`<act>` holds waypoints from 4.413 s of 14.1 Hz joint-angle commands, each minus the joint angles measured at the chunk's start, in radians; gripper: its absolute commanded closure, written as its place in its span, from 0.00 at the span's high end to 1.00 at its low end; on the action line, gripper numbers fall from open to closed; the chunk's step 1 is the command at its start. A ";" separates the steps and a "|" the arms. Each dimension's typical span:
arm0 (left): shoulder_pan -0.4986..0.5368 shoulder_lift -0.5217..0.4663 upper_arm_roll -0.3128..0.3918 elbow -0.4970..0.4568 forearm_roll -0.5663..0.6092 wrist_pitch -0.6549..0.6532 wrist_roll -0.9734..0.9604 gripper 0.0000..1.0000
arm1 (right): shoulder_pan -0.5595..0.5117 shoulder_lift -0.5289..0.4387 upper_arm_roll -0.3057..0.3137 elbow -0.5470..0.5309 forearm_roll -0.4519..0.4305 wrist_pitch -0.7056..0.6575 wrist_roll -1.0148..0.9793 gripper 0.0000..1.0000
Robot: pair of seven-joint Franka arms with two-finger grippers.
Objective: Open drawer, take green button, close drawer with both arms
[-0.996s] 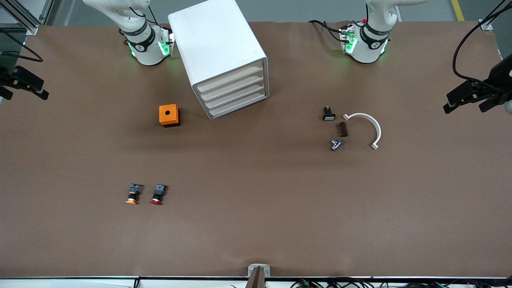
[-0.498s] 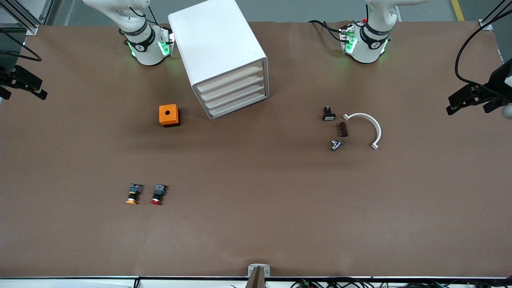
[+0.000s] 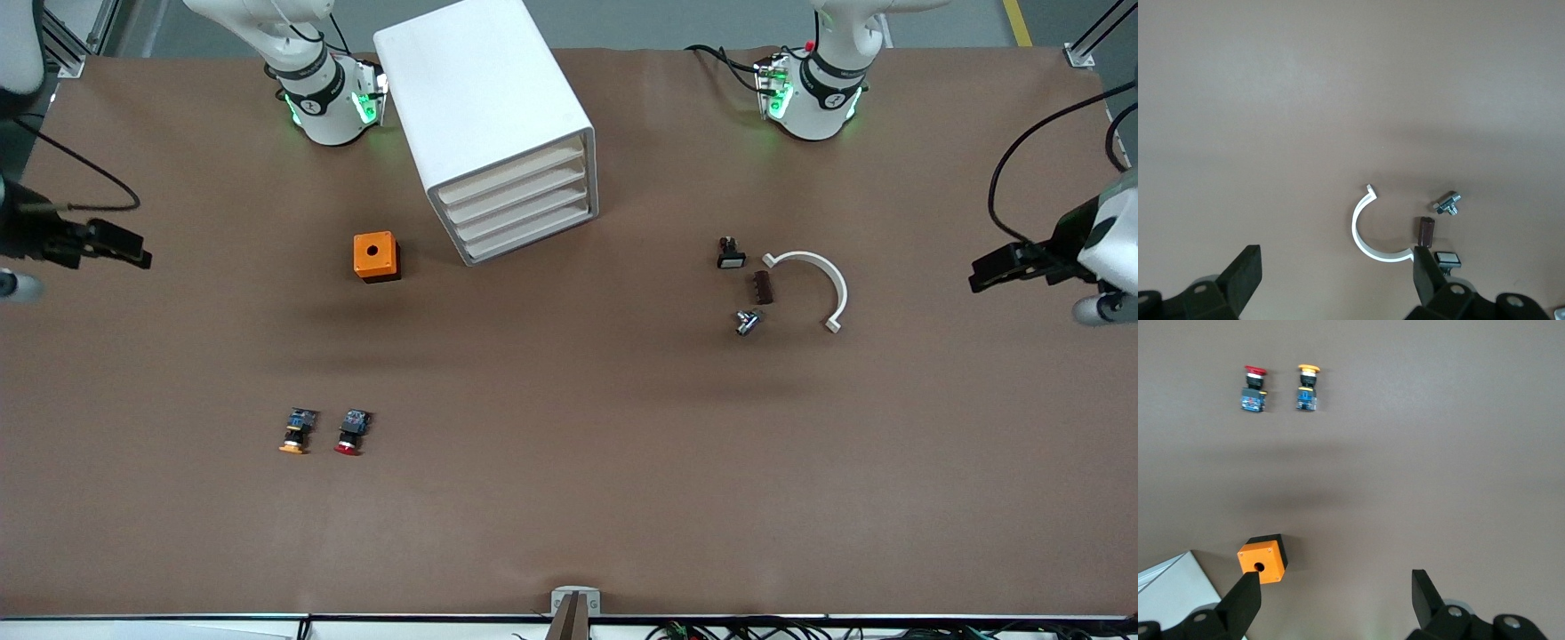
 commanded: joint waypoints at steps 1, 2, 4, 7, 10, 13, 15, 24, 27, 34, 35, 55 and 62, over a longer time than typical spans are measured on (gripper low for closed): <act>-0.017 0.086 -0.004 0.031 0.008 0.005 -0.110 1.00 | -0.033 0.056 0.009 0.041 -0.020 0.033 -0.010 1.00; -0.020 0.108 -0.011 0.031 0.007 0.004 -0.148 1.00 | -0.032 0.058 0.009 0.038 -0.020 0.028 -0.007 1.00; -0.062 0.170 -0.017 0.029 0.007 0.004 -0.225 1.00 | -0.026 0.056 0.010 0.032 -0.017 0.028 0.011 1.00; -0.173 0.261 -0.015 0.031 0.022 0.004 -0.413 1.00 | -0.009 0.050 0.017 0.024 -0.005 0.002 0.201 1.00; -0.280 0.332 -0.015 0.035 0.022 0.004 -0.609 1.00 | 0.075 0.037 0.018 0.024 -0.003 -0.027 0.406 1.00; -0.383 0.422 -0.018 0.136 0.005 -0.007 -0.815 1.00 | 0.129 0.033 0.017 0.025 0.035 -0.042 0.577 1.00; -0.443 0.471 -0.017 0.175 -0.071 -0.007 -0.984 1.00 | 0.129 0.035 0.017 0.025 0.069 -0.044 0.580 1.00; -0.501 0.597 -0.015 0.247 -0.554 -0.008 -1.507 1.00 | 0.129 0.035 0.017 0.027 0.070 -0.059 0.580 1.00; -0.506 0.654 -0.021 0.261 -0.659 -0.008 -1.702 1.00 | 0.135 0.035 0.017 0.027 0.070 -0.061 0.580 1.00; -0.514 0.769 -0.083 0.252 -0.860 -0.131 -1.987 0.95 | 0.134 0.035 0.015 0.025 0.070 -0.068 0.582 1.00; -0.512 0.777 -0.096 0.250 -0.875 -0.151 -2.003 0.85 | 0.134 0.035 0.015 0.025 0.070 -0.068 0.582 1.00; -0.601 0.895 -0.138 0.193 -0.973 -0.252 -2.066 0.36 | 0.200 0.037 0.015 0.029 0.070 -0.053 0.720 1.00; -0.606 0.893 -0.138 0.195 -0.972 -0.258 -2.066 0.14 | 0.335 0.040 0.015 0.029 0.070 0.008 0.930 1.00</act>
